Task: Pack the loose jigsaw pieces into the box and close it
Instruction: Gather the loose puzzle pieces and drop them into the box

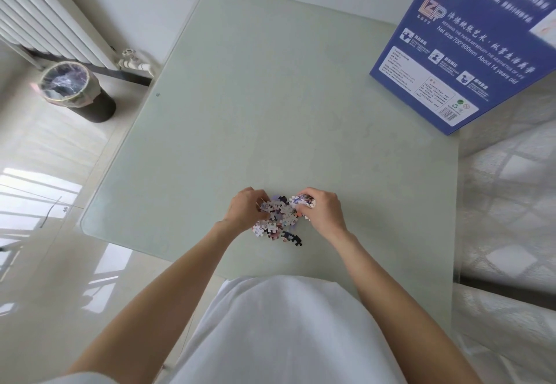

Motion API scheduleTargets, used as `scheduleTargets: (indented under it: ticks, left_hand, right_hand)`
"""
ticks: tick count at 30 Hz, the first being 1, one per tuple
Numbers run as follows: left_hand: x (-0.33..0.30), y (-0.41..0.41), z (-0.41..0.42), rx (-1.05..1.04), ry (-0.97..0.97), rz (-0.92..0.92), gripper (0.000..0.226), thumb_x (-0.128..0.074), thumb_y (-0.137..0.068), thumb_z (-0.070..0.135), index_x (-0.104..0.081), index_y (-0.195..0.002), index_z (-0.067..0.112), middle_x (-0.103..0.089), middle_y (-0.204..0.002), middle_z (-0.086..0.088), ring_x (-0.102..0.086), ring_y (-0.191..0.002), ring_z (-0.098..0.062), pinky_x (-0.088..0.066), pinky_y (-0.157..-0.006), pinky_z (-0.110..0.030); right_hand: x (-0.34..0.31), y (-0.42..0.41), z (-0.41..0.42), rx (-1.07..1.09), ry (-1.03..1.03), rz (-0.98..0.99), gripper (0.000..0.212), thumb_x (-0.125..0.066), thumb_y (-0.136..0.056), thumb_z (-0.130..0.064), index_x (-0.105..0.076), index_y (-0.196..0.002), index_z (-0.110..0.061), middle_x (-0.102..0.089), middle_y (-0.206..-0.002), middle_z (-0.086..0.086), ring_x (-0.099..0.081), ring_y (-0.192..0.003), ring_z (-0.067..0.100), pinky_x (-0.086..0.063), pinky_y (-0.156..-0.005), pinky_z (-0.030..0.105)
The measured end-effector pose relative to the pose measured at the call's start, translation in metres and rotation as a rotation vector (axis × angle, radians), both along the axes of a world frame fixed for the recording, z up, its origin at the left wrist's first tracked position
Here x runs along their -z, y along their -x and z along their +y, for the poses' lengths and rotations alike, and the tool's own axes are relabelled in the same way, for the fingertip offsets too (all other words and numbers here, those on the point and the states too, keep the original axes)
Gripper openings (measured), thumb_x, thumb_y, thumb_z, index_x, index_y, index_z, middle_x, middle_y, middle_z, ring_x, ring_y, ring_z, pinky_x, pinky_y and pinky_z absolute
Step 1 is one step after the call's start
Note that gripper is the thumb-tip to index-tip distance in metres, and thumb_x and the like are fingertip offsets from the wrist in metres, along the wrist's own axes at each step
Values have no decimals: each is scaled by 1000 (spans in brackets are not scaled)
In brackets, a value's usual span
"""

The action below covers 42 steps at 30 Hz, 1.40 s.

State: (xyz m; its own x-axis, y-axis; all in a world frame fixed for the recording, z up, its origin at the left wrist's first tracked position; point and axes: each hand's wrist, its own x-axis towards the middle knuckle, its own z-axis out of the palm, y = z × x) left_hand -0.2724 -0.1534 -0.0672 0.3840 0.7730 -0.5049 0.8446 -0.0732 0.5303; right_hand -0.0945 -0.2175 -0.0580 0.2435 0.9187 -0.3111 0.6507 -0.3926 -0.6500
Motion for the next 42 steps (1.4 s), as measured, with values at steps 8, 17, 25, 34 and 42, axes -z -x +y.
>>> scheduleTargets:
  ticks: [8, 17, 25, 34, 42]
  left_hand:
    - [-17, 11, 15, -88, 55, -2, 23, -78, -72, 23, -69, -91, 17, -63, -76, 4, -55, -66, -9, -37, -53, -15]
    - [-57, -19, 45, 58, 29, -96, 27, -76, -75, 20, -59, -55, 27, -53, -46, 14, -44, -40, 4, -30, -44, -10]
    - [-156, -102, 120, 137, -260, -433, 14, -77, -73, 17, -75, -87, 19, -71, -76, 9, -62, -66, 6, -41, -66, -7]
    - [-275, -248, 209, 337, -493, -697, 19, -77, -74, 18, -74, -93, 15, -72, -84, 6, -63, -69, 6, -44, -69, -9]
    - [-312, -336, 238, 422, -623, -821, 17, -74, -76, 18, -74, -93, 15, -72, -80, 3, -61, -64, 6, -46, -68, -14]
  right_hand:
    - [-19, -25, -2, -105, 10, -80, 17, -69, -77, -14, -69, -95, -13, -71, -89, 3, -62, -81, 23, -40, -67, 26]
    - [-57, -50, 11, -26, -50, 94, 11, -72, -72, -14, -71, -82, -19, -68, -67, -6, -56, -62, 11, -40, -57, 19]
    - [-217, -130, 62, 45, -481, 92, 13, -75, -77, -10, -72, -89, -15, -67, -70, -13, -56, -61, -14, -38, -60, 3]
    - [-323, -274, 144, 213, -898, -578, 19, -65, -85, -19, -70, -102, -12, -72, -96, 1, -63, -82, 12, -44, -74, 18]
    - [-301, -333, 168, 128, -614, -766, 25, -65, -86, -20, -63, -111, -14, -71, -99, 8, -65, -88, 26, -52, -74, 36]
